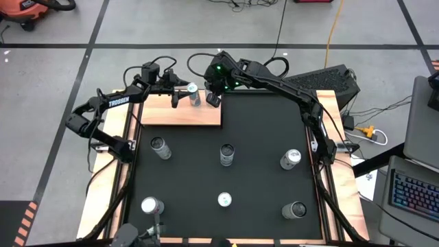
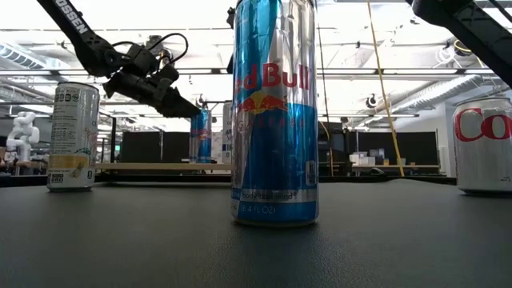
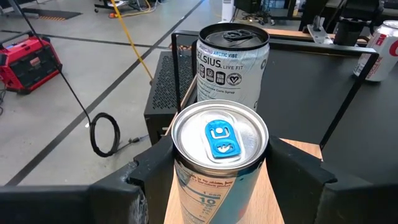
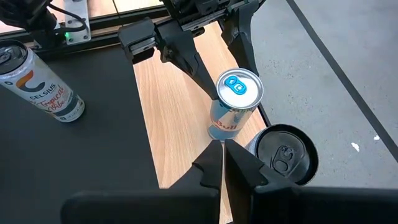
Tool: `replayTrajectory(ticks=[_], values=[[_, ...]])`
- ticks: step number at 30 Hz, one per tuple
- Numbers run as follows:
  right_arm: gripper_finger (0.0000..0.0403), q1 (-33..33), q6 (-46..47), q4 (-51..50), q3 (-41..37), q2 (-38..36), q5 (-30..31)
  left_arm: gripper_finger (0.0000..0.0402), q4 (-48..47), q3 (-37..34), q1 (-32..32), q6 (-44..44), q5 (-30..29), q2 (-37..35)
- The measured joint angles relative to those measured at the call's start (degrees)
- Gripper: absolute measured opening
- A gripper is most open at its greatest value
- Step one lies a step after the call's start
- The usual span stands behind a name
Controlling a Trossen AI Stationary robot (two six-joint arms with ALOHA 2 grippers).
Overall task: Place canned beverage on shelf
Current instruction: Put the top blue soda can on the shelf
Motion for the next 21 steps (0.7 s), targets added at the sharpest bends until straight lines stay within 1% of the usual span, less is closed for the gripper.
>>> replayTrajectory(ticks=[14,16,21], values=[[0.0,0.0,0.0,0.01,0.0,0.0,0.0,0.0224,0.0,-0.02,0.05,0.17,0.39,0.02],[0.0,0.0,-0.01,0.01,0.0,0.0,0.0,0.0235,0.0,-0.02,0.05,0.17,0.39,0.02],[0.0,0.0,0.01,0.01,0.0,0.0,0.0,0.028,-0.61,-0.17,0.05,0.29,-0.06,0.22]])
